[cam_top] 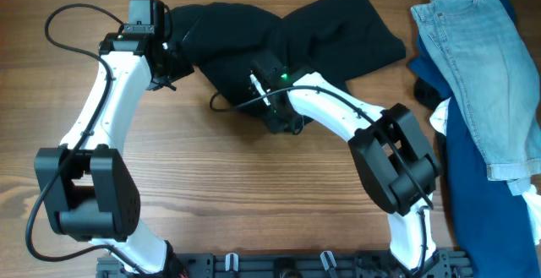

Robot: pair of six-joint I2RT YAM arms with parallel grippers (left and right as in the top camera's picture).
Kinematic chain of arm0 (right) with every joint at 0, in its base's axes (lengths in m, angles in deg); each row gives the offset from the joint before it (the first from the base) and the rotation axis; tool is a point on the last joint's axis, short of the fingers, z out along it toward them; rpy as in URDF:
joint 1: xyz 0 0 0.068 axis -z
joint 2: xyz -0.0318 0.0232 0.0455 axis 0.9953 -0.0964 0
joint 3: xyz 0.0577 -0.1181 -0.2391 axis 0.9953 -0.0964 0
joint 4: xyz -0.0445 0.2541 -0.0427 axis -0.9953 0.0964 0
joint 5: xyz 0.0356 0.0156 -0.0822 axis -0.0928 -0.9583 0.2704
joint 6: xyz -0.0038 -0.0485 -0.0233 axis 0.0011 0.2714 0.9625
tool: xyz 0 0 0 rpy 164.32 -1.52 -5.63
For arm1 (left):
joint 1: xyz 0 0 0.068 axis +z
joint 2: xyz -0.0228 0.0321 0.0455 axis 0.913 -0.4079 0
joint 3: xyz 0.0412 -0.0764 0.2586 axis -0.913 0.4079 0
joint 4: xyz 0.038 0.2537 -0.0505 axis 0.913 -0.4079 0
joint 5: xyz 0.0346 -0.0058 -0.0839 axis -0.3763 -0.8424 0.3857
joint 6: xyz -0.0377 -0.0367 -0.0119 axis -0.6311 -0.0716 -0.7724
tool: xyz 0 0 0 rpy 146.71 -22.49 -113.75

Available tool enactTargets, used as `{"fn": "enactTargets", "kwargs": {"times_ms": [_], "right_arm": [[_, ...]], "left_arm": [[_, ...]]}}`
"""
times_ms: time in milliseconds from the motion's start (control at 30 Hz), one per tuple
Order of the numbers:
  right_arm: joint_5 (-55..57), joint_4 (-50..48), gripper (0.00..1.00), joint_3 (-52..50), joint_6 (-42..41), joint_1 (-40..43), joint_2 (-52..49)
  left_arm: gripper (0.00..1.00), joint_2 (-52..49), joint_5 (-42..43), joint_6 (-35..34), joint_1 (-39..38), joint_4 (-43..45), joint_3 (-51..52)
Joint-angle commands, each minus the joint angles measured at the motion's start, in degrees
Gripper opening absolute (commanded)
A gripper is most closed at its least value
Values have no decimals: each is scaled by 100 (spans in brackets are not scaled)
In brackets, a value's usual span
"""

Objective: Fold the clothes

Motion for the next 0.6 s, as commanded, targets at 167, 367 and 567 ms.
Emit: {"fn": "enactTargets", "kwargs": {"times_ms": [167, 367, 567], "right_arm": [[-28, -50, 5, -85, -863, 413, 881], [-81, -131, 4, -87, -1744, 678, 1410], [-92, -35, 5, -87, -1805, 717, 1786]], "left_arm": [[60, -17, 28, 11, -15, 68, 39], [63, -20, 31, 11, -15, 269, 39], [62, -17, 31, 9, -15, 651, 39]]}}
